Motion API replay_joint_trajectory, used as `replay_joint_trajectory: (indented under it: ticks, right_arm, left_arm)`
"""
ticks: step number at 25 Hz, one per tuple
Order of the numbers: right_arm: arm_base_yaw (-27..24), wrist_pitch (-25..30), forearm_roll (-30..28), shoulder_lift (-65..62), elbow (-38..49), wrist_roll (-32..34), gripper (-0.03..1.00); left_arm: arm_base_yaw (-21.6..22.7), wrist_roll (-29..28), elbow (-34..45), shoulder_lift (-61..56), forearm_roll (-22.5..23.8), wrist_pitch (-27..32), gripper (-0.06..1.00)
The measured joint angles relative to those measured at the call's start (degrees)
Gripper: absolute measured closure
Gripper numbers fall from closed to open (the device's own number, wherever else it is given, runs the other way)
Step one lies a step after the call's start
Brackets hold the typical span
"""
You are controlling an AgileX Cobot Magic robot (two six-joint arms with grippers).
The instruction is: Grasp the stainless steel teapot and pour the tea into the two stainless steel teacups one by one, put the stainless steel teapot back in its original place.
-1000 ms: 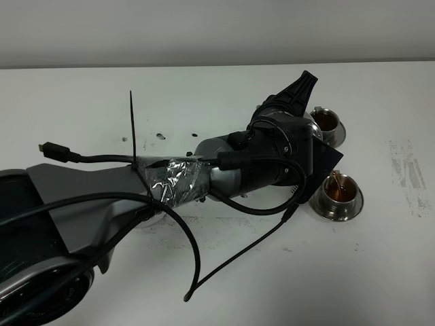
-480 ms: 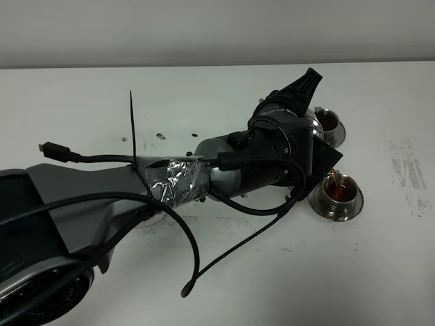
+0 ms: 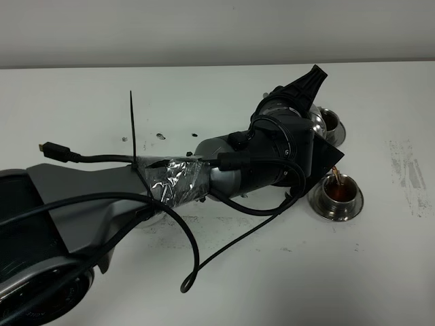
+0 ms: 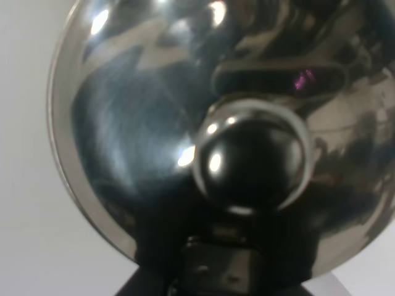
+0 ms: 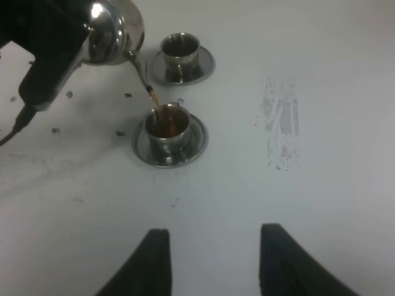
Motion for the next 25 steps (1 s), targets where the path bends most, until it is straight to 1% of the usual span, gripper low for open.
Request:
replay_joint_trajectory:
  ticks: [9,25]
  right_arm:
    - [0.0,0.0,0.0,0.0,0.0,0.0,0.64]
    - [0.0,0.0,0.0,0.0,0.0,-0.1,0.64]
  left_arm:
    - [0.0,0.1,0.0,0.0,1.3,-1.3,0.76]
    - [0.0,0.1,0.0,0.0,1.4,-1.5,0.76]
